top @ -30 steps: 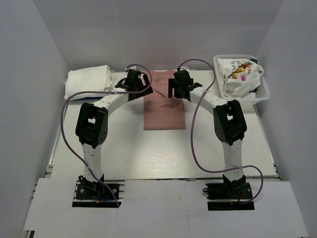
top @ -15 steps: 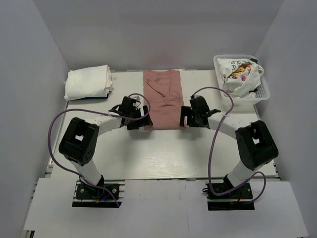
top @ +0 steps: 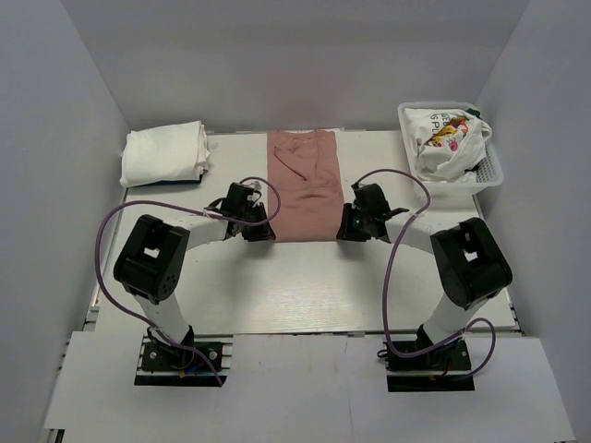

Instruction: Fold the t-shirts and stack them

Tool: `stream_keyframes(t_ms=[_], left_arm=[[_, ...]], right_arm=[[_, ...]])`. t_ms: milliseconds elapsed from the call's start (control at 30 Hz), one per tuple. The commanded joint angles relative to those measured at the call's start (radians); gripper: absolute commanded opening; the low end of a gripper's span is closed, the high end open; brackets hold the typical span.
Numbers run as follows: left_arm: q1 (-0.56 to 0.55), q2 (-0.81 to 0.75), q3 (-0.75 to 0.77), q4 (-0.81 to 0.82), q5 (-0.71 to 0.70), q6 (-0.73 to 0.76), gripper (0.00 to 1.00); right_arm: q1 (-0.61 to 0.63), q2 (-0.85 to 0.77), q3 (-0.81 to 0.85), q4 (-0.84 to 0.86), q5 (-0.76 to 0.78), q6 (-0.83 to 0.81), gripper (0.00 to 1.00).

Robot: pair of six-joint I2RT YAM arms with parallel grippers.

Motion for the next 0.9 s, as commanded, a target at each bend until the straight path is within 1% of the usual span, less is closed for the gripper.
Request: stream_keyframes(t_ms=[0,33,67,100,167,267,300,333,367,400,433,467,533,567,600,667,733,833,867], left_arm=[[0.0,-0.01,-0.017,0.025,0.007,0.005,0.28],[0.0,0.0,-0.017,0.025,0.019,0.005,0.12],[0.0,0.0,-0.003,0.025,0.019,0.005,0.03],[0.0,0.0,0.006,0.016,0.019,0.005,0.0],[0.0,-0.013,0.006,0.002,0.03,0.005,0.0],[0.0,-0.081,-0.026,-0.051,0.048,0.005,0.0],[0.0,-0.142,-0.038,-0.068,0.049,0.005,0.0],[-0.011,-0.176,-0.067,-0.099,0.058,0.005,0.0],[-0.011,-0.211,-0.084,-0.113,0.067,-0.004,0.0],[-0.011,-0.248,-0.102,-0.123,0.087,-0.004,0.0],[-0.02,-0.32,-0.125,-0.157,0.107,-0.033,0.0],[-0.02,-0.355,-0.126,-0.174,0.134,-0.033,0.0],[-0.031,-0.426,-0.158,-0.188,0.202,-0.045,0.0],[-0.031,-0.49,-0.158,-0.203,0.219,-0.059,0.0],[-0.031,-0.519,-0.172,-0.217,0.231,-0.059,0.0],[-0.04,-0.569,-0.172,-0.271,0.231,-0.059,0.0],[-0.04,-0.63,-0.161,-0.283,0.231,-0.068,0.0],[-0.04,-0.688,-0.139,-0.283,0.253,-0.094,0.0],[-0.04,-0.688,-0.124,-0.283,0.215,-0.095,0.0]], right_arm=[[0.0,0.022,0.0,0.033,-0.052,0.008,0.32],[-0.003,0.024,0.006,0.034,-0.055,0.009,0.22],[-0.003,0.03,0.009,0.033,-0.055,0.004,0.16],[-0.003,0.027,0.009,0.031,-0.059,0.003,0.1],[-0.005,0.015,0.011,0.03,-0.067,0.0,0.0],[0.001,-0.049,0.0,-0.031,-0.076,-0.022,0.0],[0.001,-0.103,-0.015,-0.072,-0.089,-0.046,0.0],[-0.002,-0.123,-0.018,-0.102,-0.105,-0.051,0.0],[0.003,-0.164,-0.023,-0.186,-0.131,-0.063,0.0],[0.005,-0.212,-0.036,-0.209,-0.153,-0.069,0.0],[0.005,-0.238,-0.052,-0.229,-0.193,-0.075,0.0],[0.008,-0.294,-0.072,-0.276,-0.242,-0.089,0.0],[0.005,-0.399,-0.115,-0.3,-0.323,-0.115,0.0],[0.008,-0.418,-0.122,-0.324,-0.364,-0.143,0.0],[0.011,-0.457,-0.13,-0.367,-0.382,-0.15,0.0],[0.012,-0.514,-0.122,-0.418,-0.409,-0.163,0.0],[0.009,-0.566,-0.092,-0.435,-0.418,-0.173,0.0],[0.003,-0.583,-0.008,-0.455,-0.441,-0.158,0.0],[0.003,-0.588,0.006,-0.45,-0.44,-0.155,0.0]])
